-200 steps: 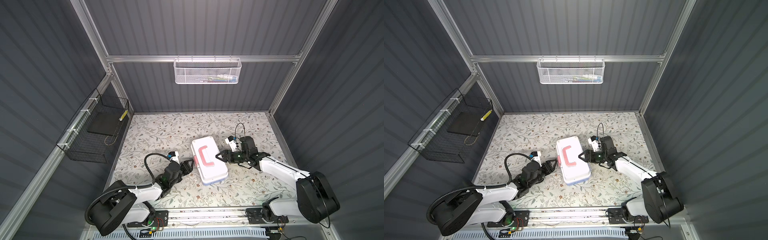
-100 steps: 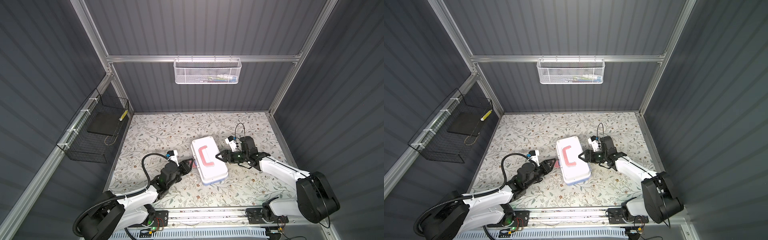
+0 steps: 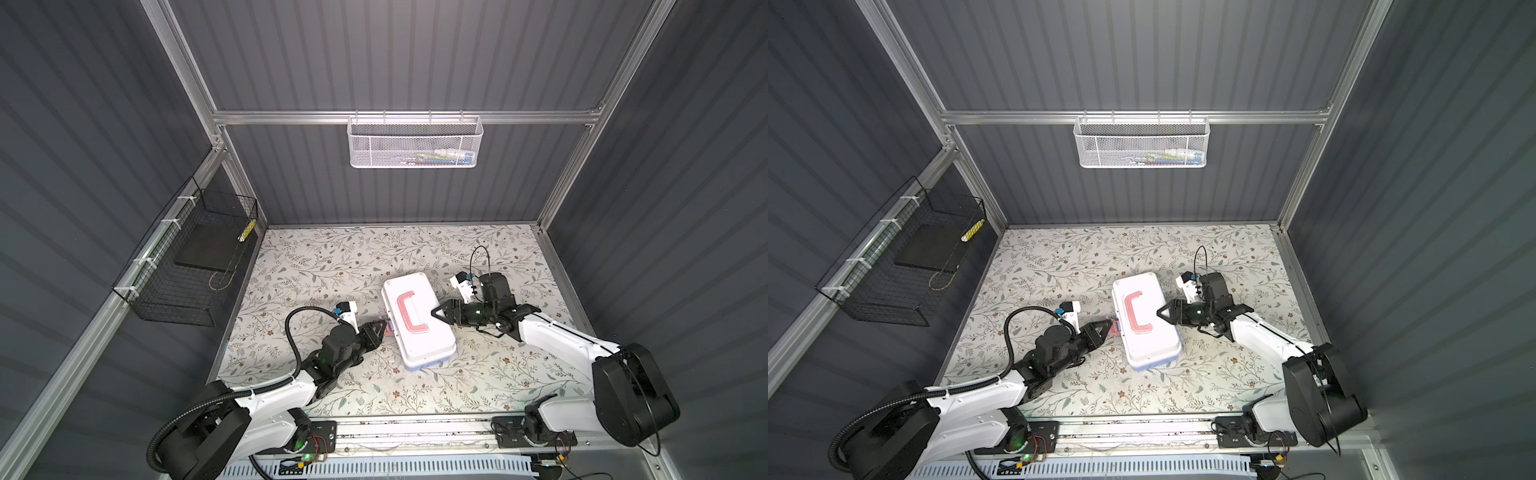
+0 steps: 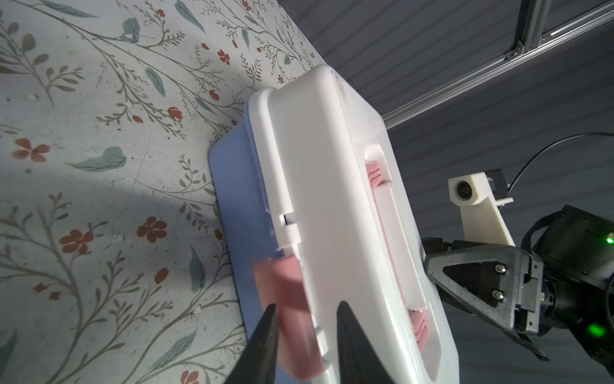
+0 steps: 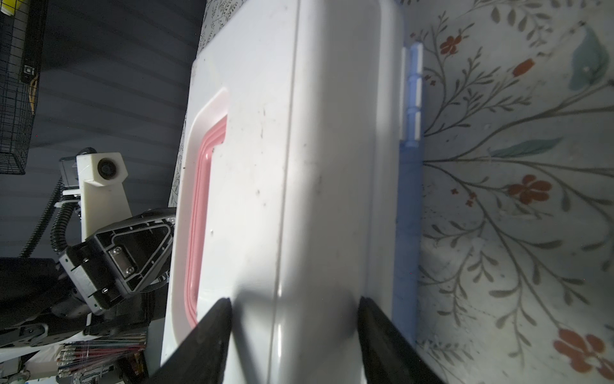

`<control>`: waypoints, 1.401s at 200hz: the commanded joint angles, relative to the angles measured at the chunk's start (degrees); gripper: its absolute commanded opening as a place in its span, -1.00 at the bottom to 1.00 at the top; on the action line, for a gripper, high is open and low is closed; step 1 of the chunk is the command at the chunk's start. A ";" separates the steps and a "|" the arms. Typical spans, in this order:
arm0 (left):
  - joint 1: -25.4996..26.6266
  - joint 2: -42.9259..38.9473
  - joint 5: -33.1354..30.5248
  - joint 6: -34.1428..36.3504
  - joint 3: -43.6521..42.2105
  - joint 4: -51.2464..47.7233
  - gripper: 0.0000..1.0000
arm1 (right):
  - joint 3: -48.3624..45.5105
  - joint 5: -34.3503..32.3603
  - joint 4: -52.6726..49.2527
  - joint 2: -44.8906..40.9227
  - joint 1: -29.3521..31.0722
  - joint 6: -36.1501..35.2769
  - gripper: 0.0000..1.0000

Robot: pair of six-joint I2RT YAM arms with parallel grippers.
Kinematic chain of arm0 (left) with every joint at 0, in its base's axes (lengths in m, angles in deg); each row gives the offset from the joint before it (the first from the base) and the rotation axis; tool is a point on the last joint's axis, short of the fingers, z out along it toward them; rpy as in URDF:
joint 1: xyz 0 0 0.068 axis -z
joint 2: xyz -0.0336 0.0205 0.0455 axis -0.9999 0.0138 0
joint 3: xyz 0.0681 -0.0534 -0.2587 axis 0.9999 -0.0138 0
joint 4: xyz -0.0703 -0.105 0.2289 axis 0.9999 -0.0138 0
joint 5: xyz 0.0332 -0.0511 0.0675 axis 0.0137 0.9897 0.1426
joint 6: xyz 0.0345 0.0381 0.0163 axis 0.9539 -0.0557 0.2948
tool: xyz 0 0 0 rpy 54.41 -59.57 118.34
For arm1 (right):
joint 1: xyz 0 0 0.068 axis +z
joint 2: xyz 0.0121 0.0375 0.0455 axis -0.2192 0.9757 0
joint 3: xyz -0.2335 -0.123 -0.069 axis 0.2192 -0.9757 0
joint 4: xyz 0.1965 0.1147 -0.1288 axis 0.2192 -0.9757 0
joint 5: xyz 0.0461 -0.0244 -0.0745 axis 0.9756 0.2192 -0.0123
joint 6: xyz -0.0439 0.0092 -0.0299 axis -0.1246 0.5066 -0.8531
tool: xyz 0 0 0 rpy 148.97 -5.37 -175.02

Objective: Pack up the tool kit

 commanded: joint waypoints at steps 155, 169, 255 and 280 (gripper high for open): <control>0.76 4.34 3.88 2.93 2.68 3.35 -0.78 | -0.67 1.52 -1.76 0.36 0.63 -0.34 0.24; 0.81 4.87 4.25 3.03 2.96 3.39 -0.81 | -0.74 1.51 -1.81 0.45 0.63 -0.39 0.24; 1.40 6.22 4.58 3.38 3.83 3.79 -0.87 | -0.83 1.48 -2.01 0.45 0.56 -0.61 0.24; 1.60 6.67 4.66 3.47 4.02 3.79 -0.88 | -1.07 1.37 -1.92 0.19 0.58 -0.55 0.24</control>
